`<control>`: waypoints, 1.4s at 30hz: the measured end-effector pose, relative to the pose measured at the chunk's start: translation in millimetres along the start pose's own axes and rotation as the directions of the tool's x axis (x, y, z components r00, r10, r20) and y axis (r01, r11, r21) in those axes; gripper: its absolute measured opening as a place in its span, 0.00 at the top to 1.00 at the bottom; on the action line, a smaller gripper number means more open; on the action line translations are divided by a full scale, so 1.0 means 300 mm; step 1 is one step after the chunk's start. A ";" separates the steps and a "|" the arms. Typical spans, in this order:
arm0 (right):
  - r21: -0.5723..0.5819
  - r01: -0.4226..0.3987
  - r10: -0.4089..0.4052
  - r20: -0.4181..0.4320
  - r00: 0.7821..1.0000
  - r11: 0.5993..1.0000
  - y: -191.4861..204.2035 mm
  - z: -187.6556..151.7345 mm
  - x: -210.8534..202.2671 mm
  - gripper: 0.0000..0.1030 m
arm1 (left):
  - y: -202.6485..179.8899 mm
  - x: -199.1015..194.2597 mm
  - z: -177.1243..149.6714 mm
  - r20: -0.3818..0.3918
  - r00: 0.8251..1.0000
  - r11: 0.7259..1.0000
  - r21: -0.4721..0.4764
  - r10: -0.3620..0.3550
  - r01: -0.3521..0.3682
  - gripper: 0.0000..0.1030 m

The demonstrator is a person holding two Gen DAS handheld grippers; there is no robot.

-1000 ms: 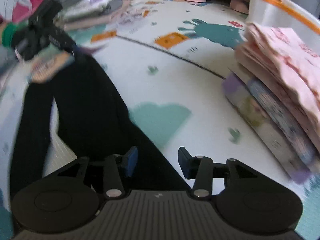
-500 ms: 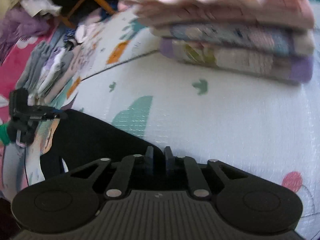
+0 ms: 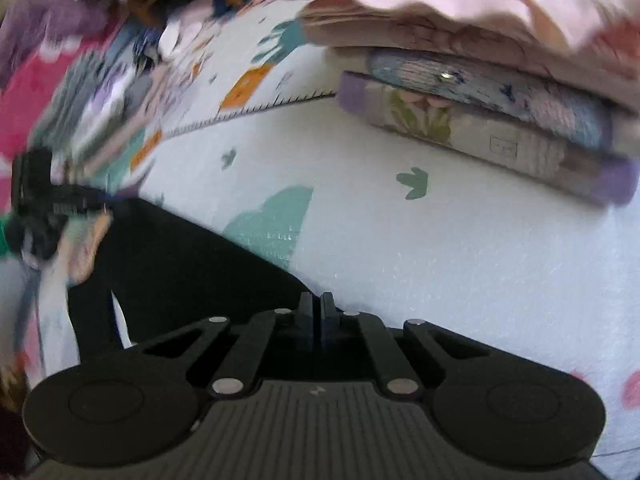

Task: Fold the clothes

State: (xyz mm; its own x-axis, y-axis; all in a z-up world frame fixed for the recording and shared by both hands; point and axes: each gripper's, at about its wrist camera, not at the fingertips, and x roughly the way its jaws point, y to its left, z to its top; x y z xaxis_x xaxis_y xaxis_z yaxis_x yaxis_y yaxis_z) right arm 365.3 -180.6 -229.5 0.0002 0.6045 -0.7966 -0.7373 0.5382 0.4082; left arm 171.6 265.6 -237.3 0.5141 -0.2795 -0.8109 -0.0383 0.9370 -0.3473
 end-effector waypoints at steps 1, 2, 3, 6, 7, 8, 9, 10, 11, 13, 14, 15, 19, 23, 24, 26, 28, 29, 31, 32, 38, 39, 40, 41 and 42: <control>-0.052 0.025 -0.025 -0.003 1.000 0.998 0.029 -0.004 -0.003 0.94 | 0.001 0.000 0.000 0.000 1.000 1.000 0.000 -0.001 0.001 0.79; -0.108 0.043 -0.043 0.007 0.999 0.993 0.065 -0.012 -0.009 0.91 | 0.001 0.000 0.000 0.000 1.000 1.000 0.000 -0.001 0.001 0.79; -0.173 0.048 -0.045 0.022 0.999 0.984 0.106 -0.024 -0.016 0.90 | -0.001 0.000 0.000 0.000 1.000 1.000 0.002 0.001 -0.001 0.79; -0.406 0.092 -0.063 0.082 0.995 0.909 0.236 -0.050 -0.008 0.66 | -0.005 -0.001 -0.002 0.003 1.000 1.000 0.003 0.007 -0.007 0.79; -0.473 0.103 -0.067 0.092 0.993 0.875 0.272 -0.055 0.006 0.51 | -0.006 -0.001 -0.002 0.003 1.000 1.000 0.001 0.007 -0.007 0.79; -0.520 0.123 -0.084 0.098 0.992 0.845 0.295 -0.061 0.028 0.44 | -0.007 -0.001 -0.002 0.004 1.000 1.000 0.001 0.008 -0.008 0.79; -0.553 0.136 -0.106 0.086 0.991 0.822 0.304 -0.064 0.061 0.46 | -0.009 -0.001 -0.003 0.004 1.000 1.000 0.003 0.010 -0.010 0.79; -0.570 0.144 -0.128 0.069 0.989 0.809 0.306 -0.063 0.095 0.60 | -0.011 -0.002 -0.003 0.004 1.000 1.000 0.005 0.011 -0.011 0.79; -0.510 0.127 -0.128 0.032 0.991 0.851 0.278 -0.039 0.120 0.69 | -0.011 -0.003 -0.004 0.004 1.000 1.000 0.008 0.011 -0.011 0.79; -0.173 0.032 -0.030 0.013 0.999 0.984 0.146 0.040 0.098 0.95 | -0.010 -0.003 -0.004 0.004 1.000 1.000 0.010 0.009 -0.009 0.79; -0.084 0.010 -0.008 0.018 1.000 0.996 0.100 0.055 0.089 0.95 | -0.010 -0.003 -0.005 0.005 1.000 1.000 0.012 0.007 -0.007 0.78; -0.070 0.034 -0.031 0.035 0.999 0.997 0.080 0.060 0.076 0.92 | -0.009 -0.003 -0.005 0.005 1.000 1.000 0.013 0.006 -0.006 0.78; -0.140 0.073 -0.058 0.107 0.993 0.987 0.070 0.018 -0.020 0.63 | -0.006 -0.005 -0.007 0.006 1.000 1.000 0.016 0.000 0.000 0.78; -0.275 0.174 -0.142 0.132 0.981 0.946 0.057 -0.071 -0.096 0.50 | -0.005 -0.005 -0.004 0.004 1.000 1.000 0.020 0.002 -0.002 0.78; -0.307 0.195 -0.160 0.137 0.978 0.932 0.051 -0.093 -0.113 0.50 | -0.007 -0.005 -0.004 0.005 1.000 1.000 0.021 0.004 -0.004 0.78; -0.352 0.222 -0.187 0.133 0.973 0.909 0.033 -0.127 -0.112 0.49 | -0.009 -0.004 -0.003 0.004 1.000 1.000 0.021 0.008 -0.008 0.78; -0.376 0.249 -0.208 0.145 0.967 0.893 0.023 -0.147 -0.105 0.49 | -0.010 -0.003 -0.003 0.004 1.000 1.000 0.021 0.010 -0.010 0.78; -0.368 0.255 -0.211 0.157 0.965 0.894 0.013 -0.148 -0.097 0.49 | -0.010 -0.004 -0.004 0.005 1.000 1.000 0.020 0.010 -0.010 0.78; -0.338 0.248 -0.207 0.154 0.966 0.908 -0.016 -0.141 -0.076 0.50 | -0.011 -0.004 -0.007 0.007 1.000 1.000 0.018 0.010 -0.010 0.78; -0.331 0.237 -0.198 0.147 0.969 0.914 -0.021 -0.137 -0.069 0.50 | -0.011 -0.004 -0.009 0.008 1.000 1.000 0.017 0.009 -0.009 0.78; -0.281 0.206 -0.169 0.150 0.974 0.937 -0.067 -0.117 -0.093 0.54 | -0.005 -0.002 -0.009 0.009 1.000 1.000 0.014 -0.005 0.005 0.78; -0.299 0.206 -0.171 0.139 0.975 0.932 -0.065 -0.116 -0.090 0.54 | -0.005 -0.002 -0.009 0.009 1.000 1.000 0.015 -0.006 0.005 0.78; -0.326 0.212 -0.184 0.115 0.976 0.921 -0.060 -0.114 -0.078 0.56 | -0.005 -0.002 -0.009 0.009 1.000 1.000 0.016 -0.006 0.006 0.78; -0.346 0.216 -0.195 0.096 0.976 0.913 -0.056 -0.111 -0.069 0.63 | -0.005 -0.002 -0.008 0.008 1.000 1.000 0.017 -0.007 0.006 0.78; -0.338 0.214 -0.194 0.093 0.977 0.916 -0.057 -0.102 -0.069 0.69 | -0.004 -0.002 -0.008 0.008 1.000 1.000 0.019 -0.007 0.007 0.78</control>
State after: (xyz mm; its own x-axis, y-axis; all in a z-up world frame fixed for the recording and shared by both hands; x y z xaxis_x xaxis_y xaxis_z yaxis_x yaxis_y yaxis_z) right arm 357.4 -220.4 -233.6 0.2061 0.5403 -0.8158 -0.9039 0.4245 0.0527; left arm 169.2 264.1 -237.4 0.5213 -0.2844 -0.8046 -0.0189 0.9388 -0.3441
